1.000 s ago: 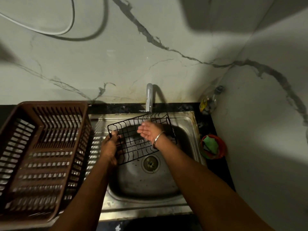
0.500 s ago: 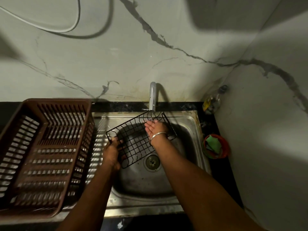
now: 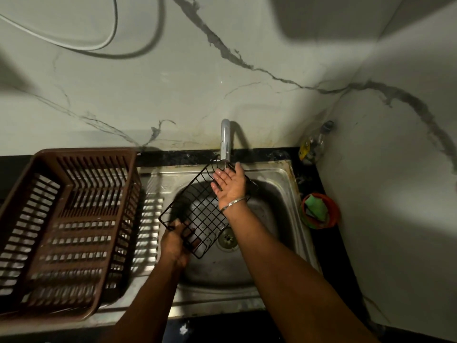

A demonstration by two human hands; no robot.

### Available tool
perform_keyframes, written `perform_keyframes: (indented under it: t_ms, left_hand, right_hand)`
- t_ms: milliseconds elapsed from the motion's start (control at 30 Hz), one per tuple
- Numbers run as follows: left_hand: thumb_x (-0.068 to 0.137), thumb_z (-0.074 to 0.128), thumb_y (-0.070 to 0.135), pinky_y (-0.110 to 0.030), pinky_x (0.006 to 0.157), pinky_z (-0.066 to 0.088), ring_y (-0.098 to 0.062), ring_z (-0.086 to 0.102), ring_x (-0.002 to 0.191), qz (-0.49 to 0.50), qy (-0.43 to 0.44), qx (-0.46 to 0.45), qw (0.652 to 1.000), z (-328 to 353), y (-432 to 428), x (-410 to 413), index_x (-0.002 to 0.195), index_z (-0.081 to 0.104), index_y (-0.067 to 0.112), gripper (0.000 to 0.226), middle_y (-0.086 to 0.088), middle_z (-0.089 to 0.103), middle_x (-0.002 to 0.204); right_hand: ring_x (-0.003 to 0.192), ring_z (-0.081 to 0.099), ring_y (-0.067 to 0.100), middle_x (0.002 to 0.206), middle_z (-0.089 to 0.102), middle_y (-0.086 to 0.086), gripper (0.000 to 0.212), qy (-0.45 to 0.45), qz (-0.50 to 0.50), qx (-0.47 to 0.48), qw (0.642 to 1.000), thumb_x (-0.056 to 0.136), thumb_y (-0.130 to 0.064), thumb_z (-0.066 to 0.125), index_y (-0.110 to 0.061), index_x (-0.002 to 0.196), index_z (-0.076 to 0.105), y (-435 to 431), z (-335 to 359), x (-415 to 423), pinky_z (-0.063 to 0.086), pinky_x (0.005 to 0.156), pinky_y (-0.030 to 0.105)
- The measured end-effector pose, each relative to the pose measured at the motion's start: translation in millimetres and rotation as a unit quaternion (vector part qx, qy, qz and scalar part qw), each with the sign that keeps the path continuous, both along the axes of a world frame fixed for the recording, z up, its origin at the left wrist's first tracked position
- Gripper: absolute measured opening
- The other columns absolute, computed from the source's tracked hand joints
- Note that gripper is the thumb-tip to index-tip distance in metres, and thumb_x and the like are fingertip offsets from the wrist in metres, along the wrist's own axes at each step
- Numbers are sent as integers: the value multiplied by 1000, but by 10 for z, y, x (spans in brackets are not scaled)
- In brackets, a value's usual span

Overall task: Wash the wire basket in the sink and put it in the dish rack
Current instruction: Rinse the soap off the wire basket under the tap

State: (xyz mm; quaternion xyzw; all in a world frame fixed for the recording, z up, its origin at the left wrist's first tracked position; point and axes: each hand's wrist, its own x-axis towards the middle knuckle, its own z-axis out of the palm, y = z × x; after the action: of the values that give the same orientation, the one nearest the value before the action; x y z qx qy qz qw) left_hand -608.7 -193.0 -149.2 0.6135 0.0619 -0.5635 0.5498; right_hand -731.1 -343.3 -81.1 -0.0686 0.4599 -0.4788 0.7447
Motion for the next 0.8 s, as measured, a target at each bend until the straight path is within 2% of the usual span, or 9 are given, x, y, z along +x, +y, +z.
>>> perform_keyframes:
  t_ms: [133, 267, 367, 433, 500, 567, 667, 733, 800]
  left_hand:
    - [106, 61, 18, -42, 63, 59, -20, 66, 84, -5, 27, 11, 1000, -236, 122, 29, 115, 64, 29, 14, 0, 69, 100]
    - [94, 61, 12, -41, 66, 56, -22, 60, 71, -41, 133, 16, 990, -151, 259, -112, 92, 59, 19, 8, -4, 59, 83]
    - [94, 60, 15, -49, 73, 59, -30, 57, 80, -56, 187, 46, 980, -155, 283, -138, 91, 56, 9, 8, -12, 57, 84]
    - [92, 64, 19, -52, 79, 57, -36, 63, 95, -80, 177, 70, 978, -146, 244, -133, 105, 61, 8, 17, -16, 63, 104]
    - [98, 70, 26, -55, 88, 54, -41, 59, 121, -112, 88, 104, 984, -160, 180, -140, 136, 57, 10, 43, -14, 55, 138]
    - [93, 81, 32, -56, 100, 54, -41, 52, 136, -180, -99, 107, 973, -90, 93, -171, 161, 38, 21, 81, -12, 46, 157]
    - [93, 82, 26, -50, 122, 38, -32, 36, 154, -281, -363, -20, 888, 110, -182, -202, 169, 19, 26, 98, -9, 31, 172]
    - [94, 80, 20, -44, 126, 32, -26, 31, 157, -339, -451, -90, 821, 288, -429, -222, 170, 12, 28, 102, -6, 29, 173]
    - [98, 75, 16, -44, 122, 38, -26, 43, 151, -374, -483, -117, 783, 448, -627, -229, 170, 9, 32, 99, -6, 38, 169]
  right_hand:
    - [123, 61, 36, 125, 65, 21, 54, 7, -10, 26, 1000, 107, -51, 40, -3, 131, 51, -35, 141, 47, 51, 99, 42]
    - [98, 71, 34, 99, 71, 21, 42, -9, -23, 44, 999, 110, -35, 38, 3, 108, 56, 3, 248, 91, 60, 80, 37]
    - [84, 73, 33, 89, 73, 21, 39, -16, -10, 50, 999, 112, -34, 38, 2, 106, 53, 58, 285, 112, 63, 72, 36]
    - [72, 73, 31, 77, 73, 20, 33, -1, 3, 55, 998, 112, -32, 40, -1, 109, 51, 105, 308, 108, 64, 60, 32]
    - [64, 72, 29, 74, 71, 20, 26, 21, 14, 58, 998, 111, -27, 42, -3, 109, 53, 141, 322, 86, 61, 52, 30]
    - [55, 71, 27, 74, 69, 21, 22, 44, 21, 57, 997, 110, -21, 43, -5, 101, 55, 161, 328, 37, 60, 48, 29]
    - [50, 71, 24, 73, 70, 21, 19, 57, 26, 51, 997, 110, -21, 42, -6, 106, 52, 164, 331, -22, 56, 44, 27]
    - [51, 72, 23, 78, 70, 21, 24, 59, 49, 46, 996, 111, -23, 40, -4, 106, 53, 147, 350, -25, 56, 45, 26]
    - [52, 72, 21, 72, 72, 17, 33, 65, 75, 48, 994, 112, -27, 37, -5, 95, 54, 119, 390, -5, 56, 45, 24]
